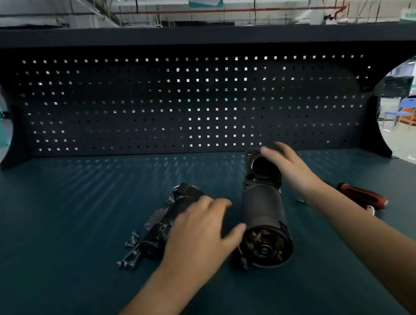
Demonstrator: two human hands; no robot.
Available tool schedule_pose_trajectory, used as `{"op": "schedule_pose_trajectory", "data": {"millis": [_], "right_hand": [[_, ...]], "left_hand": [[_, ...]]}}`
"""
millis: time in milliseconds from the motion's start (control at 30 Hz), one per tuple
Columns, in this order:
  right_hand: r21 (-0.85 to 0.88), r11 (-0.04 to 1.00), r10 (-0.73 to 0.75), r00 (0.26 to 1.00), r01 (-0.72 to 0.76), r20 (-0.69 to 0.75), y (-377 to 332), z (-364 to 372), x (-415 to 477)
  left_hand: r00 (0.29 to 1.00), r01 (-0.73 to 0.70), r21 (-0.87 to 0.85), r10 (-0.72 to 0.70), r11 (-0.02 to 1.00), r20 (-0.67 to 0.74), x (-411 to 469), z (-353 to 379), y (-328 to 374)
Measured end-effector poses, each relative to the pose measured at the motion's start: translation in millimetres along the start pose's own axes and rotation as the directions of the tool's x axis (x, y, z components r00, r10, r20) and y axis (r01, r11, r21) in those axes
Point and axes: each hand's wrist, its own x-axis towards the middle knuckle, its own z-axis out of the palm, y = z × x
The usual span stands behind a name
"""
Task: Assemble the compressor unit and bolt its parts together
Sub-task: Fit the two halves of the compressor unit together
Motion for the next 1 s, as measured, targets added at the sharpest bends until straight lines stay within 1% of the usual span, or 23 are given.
{"op": "schedule_pose_trajectory", "data": {"millis": [33,67,100,167,200,233,267,333,433,500,533,567,633,667,733,800,867,900,1000], "right_hand": [[-0.042,0.999,-0.021,0.998,0.024,0.057,4,-1,-13],[-0.079,0.996,-0.038,0.994,0.046,0.101,8,-1,-26],[-0.103,0.992,-0.057,0.993,0.068,0.105,12,0,-39],[-0.123,0.988,-0.094,0.995,0.095,0.016,18,2,-57],[-0.120,0.985,-0.122,0.992,0.120,-0.011,19,5,-64],[-0.118,0.982,-0.151,0.989,0.148,-0.010,21,8,-71],[-0.120,0.978,-0.171,0.985,0.169,-0.001,21,12,-77],[-0.133,0.972,-0.193,0.981,0.194,0.022,23,20,-85],[-0.163,0.962,-0.213,0.976,0.219,0.052,27,31,-91],[-0.168,0.957,-0.234,0.971,0.238,0.046,29,35,-93],[-0.156,0.958,-0.239,0.970,0.242,0.038,30,36,-94],[-0.132,0.962,-0.237,0.971,0.239,0.029,31,36,-94],[-0.030,0.978,-0.208,0.978,0.208,0.001,32,33,-94],[0.045,0.982,-0.184,0.983,0.185,-0.016,32,31,-93],[0.199,0.969,-0.142,0.989,0.147,-0.041,31,27,-91],[0.297,0.946,-0.117,0.991,0.129,-0.059,30,24,-91],[0.329,0.936,-0.117,0.992,0.128,-0.055,27,23,-93],[0.337,0.932,-0.128,0.991,0.135,-0.044,24,23,-94],[0.362,0.920,-0.153,0.988,0.150,-0.020,22,22,-95]], "left_hand": [[1.000,-0.011,0.025,0.010,1.000,0.015,0,-9,-17],[0.998,0.003,0.060,-0.008,0.998,0.069,0,-17,-34],[0.987,0.033,0.098,-0.048,0.995,0.153,0,-23,-51],[0.930,0.078,0.170,-0.133,0.982,0.343,-3,-23,-73],[0.898,0.084,0.185,-0.155,0.979,0.413,-5,-18,-79],[0.878,0.090,0.177,-0.162,0.980,0.450,-7,-12,-83],[0.875,0.100,0.153,-0.160,0.983,0.456,-9,-6,-85],[0.905,0.091,0.115,-0.131,0.989,0.405,-12,4,-88],[0.957,0.048,0.073,-0.066,0.996,0.281,-15,14,-88],[0.976,0.082,-0.025,-0.076,0.996,0.205,-15,17,-84],[0.979,0.119,-0.105,-0.099,0.987,0.180,-13,17,-82],[0.979,0.163,-0.211,-0.130,0.964,0.159,-12,14,-79],[0.975,0.222,-0.438,-0.195,0.871,0.107,-10,6,-74],[0.975,0.220,-0.521,-0.209,0.825,0.080,-10,1,-71],[0.978,0.172,-0.636,-0.206,0.753,0.021,-9,-8,-58],[0.977,0.116,-0.736,-0.210,0.667,-0.037,-8,-19,-37],[0.975,0.065,-0.792,-0.207,0.607,-0.078,-5,-22,-13],[0.978,0.047,-0.792,-0.191,0.609,-0.089,-5,-19,-3],[0.987,0.020,-0.721,-0.130,0.693,-0.098,-5,0,25]]}}
